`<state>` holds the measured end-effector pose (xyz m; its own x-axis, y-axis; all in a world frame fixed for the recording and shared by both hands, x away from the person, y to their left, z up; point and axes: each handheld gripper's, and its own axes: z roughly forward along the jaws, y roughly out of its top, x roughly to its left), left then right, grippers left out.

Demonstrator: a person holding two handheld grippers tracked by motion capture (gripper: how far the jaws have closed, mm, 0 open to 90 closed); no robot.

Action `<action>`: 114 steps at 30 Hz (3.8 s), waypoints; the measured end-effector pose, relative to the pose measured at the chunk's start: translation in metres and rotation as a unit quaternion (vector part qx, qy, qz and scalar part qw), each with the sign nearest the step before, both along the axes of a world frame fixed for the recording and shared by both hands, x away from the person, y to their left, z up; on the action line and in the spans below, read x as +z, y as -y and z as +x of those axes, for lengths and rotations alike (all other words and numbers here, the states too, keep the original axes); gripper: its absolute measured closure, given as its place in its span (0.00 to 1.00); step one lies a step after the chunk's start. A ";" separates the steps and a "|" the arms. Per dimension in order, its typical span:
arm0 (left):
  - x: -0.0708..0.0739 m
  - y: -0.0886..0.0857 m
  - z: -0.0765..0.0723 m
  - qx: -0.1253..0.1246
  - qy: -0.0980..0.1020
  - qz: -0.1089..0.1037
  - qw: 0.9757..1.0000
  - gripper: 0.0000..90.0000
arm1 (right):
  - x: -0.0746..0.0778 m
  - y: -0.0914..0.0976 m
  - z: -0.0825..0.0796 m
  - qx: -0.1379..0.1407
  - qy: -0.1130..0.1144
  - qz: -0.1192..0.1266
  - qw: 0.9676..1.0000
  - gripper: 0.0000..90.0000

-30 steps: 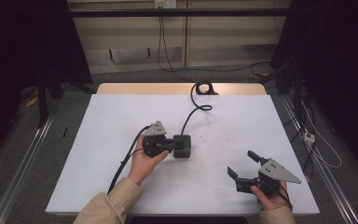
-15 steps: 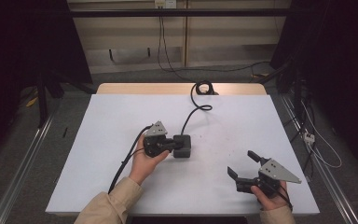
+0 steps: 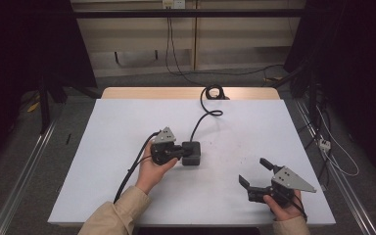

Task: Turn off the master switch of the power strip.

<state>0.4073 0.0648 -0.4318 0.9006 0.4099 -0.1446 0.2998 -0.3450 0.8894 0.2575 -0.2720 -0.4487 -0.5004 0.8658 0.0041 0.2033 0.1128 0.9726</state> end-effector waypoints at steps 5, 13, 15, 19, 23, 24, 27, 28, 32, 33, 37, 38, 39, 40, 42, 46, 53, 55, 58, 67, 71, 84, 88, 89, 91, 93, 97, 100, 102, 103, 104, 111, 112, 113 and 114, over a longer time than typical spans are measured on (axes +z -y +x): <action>0.000 0.001 0.000 0.000 0.007 0.002 1.000 1.00 | 0.000 -0.001 0.000 -0.001 -0.002 0.002 1.000 0.06; 0.000 0.003 -0.001 0.000 0.008 0.004 1.000 1.00 | 0.000 0.000 -0.001 0.000 -0.001 -0.001 1.000 0.06; 0.000 0.003 -0.001 0.000 0.007 0.004 1.000 1.00 | 0.000 0.000 -0.001 0.000 0.000 0.000 1.000 0.06; 0.000 0.003 -0.001 0.000 0.011 0.006 1.000 1.00 | 0.000 0.000 -0.001 0.001 0.000 -0.001 1.000 0.06; -0.001 0.002 0.000 -0.001 0.009 0.002 1.000 1.00 | 0.000 -0.001 -0.001 0.001 0.000 -0.001 1.000 0.06; -0.001 0.002 0.000 -0.001 0.011 0.002 1.000 1.00 | 0.000 -0.001 -0.001 0.001 0.000 0.000 1.000 0.06; -0.002 0.003 0.000 0.000 0.011 0.000 1.000 1.00 | 0.000 -0.001 -0.001 0.001 0.000 -0.001 1.000 0.06; -0.002 0.003 0.000 0.000 0.013 0.001 1.000 1.00 | 0.000 -0.001 -0.001 0.001 0.000 -0.001 1.000 0.06; -0.002 0.003 -0.001 0.000 0.015 0.003 1.000 1.00 | 0.000 -0.001 -0.001 0.001 0.000 -0.001 1.000 0.06; -0.001 0.003 -0.001 0.001 0.015 0.002 1.000 1.00 | 0.000 -0.001 -0.001 0.001 0.000 -0.001 1.000 0.06; -0.001 0.003 -0.001 0.000 0.016 0.005 1.000 1.00 | 0.000 -0.001 -0.001 0.002 0.000 -0.002 1.000 0.06; -0.001 0.003 -0.001 -0.001 0.016 0.004 1.000 1.00 | 0.000 -0.001 -0.001 0.002 0.000 -0.002 1.000 0.06; -0.001 0.003 -0.001 0.000 0.018 0.005 1.000 1.00 | 0.000 -0.001 -0.001 0.002 0.000 -0.002 1.000 0.06; -0.001 0.003 -0.001 -0.001 0.020 0.006 1.000 1.00 | 0.000 -0.001 -0.001 0.002 0.000 -0.001 1.000 0.06; -0.001 0.003 -0.001 -0.002 0.022 0.008 1.000 1.00 | 0.000 -0.001 -0.001 0.002 0.000 -0.002 1.000 0.06; -0.002 0.003 -0.001 0.000 0.019 0.004 1.000 1.00 | 0.000 -0.002 -0.001 0.003 0.001 -0.002 1.000 0.06; -0.002 0.003 -0.002 0.002 0.021 0.004 1.000 1.00 | 0.000 -0.002 -0.002 0.003 0.001 -0.002 1.000 0.06; -0.002 0.003 -0.002 0.001 0.022 0.004 1.000 1.00 | 0.000 -0.002 -0.002 0.003 0.001 -0.002 1.000 0.06; -0.002 0.004 -0.003 0.001 0.026 0.006 1.000 1.00 | 0.000 -0.001 -0.002 0.003 0.001 -0.002 1.000 0.06; -0.002 0.004 -0.003 0.003 0.027 0.006 1.000 1.00 | 0.000 -0.002 -0.002 0.003 0.001 -0.003 1.000 0.06; -0.003 0.004 -0.004 0.005 0.026 0.004 1.000 1.00 | 0.000 -0.001 -0.002 0.002 0.001 -0.002 1.000 0.06; -0.002 0.004 -0.004 0.006 0.027 0.006 1.000 1.00 | 0.000 -0.001 -0.002 0.002 0.000 -0.003 1.000 0.06; -0.002 0.004 -0.004 0.007 0.026 0.008 1.000 1.00 | 0.000 -0.001 -0.002 0.003 0.001 -0.002 1.000 0.06; -0.002 0.004 -0.005 0.007 0.028 0.009 1.000 1.00 | 0.000 -0.001 -0.002 0.002 0.000 -0.003 1.000 0.06; -0.002 0.004 -0.005 0.006 0.029 0.010 0.999 1.00 | -0.001 -0.001 -0.002 0.003 0.000 -0.002 1.000 0.06; -0.002 0.004 -0.006 0.006 0.027 0.014 1.000 1.00 | -0.001 -0.001 -0.002 0.003 0.001 -0.002 1.000 0.06; -0.003 0.003 -0.007 0.006 0.029 0.008 1.000 1.00 | -0.001 -0.001 -0.002 0.003 0.000 -0.003 1.000 0.06; -0.002 0.003 -0.007 0.007 0.029 0.010 1.000 1.00 | 0.000 -0.001 -0.002 0.003 0.000 -0.002 1.000 0.06; -0.001 0.004 -0.007 0.005 0.029 0.013 0.999 1.00 | -0.001 -0.001 -0.002 0.003 0.000 -0.004 1.000 0.06; -0.001 0.003 -0.008 0.005 0.026 0.013 1.000 1.00 | -0.001 -0.002 -0.001 0.004 -0.001 -0.004 1.000 0.06; -0.001 0.004 -0.008 0.005 0.026 0.012 1.000 1.00 | -0.001 -0.002 -0.001 0.003 -0.002 -0.004 1.000 0.06; -0.002 0.004 -0.008 0.007 0.028 0.011 1.000 1.00 | -0.001 -0.003 0.000 0.006 0.000 -0.005 1.000 0.06; -0.001 0.004 -0.008 0.007 0.028 0.012 1.000 1.00 | -0.001 -0.003 0.000 0.006 -0.001 -0.005 1.000 0.06; -0.001 0.004 -0.008 0.007 0.027 0.011 1.000 1.00 | -0.001 -0.003 0.000 0.007 -0.001 -0.005 1.000 0.06; -0.002 0.003 -0.008 0.007 0.026 0.010 1.000 1.00 | -0.001 -0.003 0.000 0.007 0.000 -0.005 1.000 0.06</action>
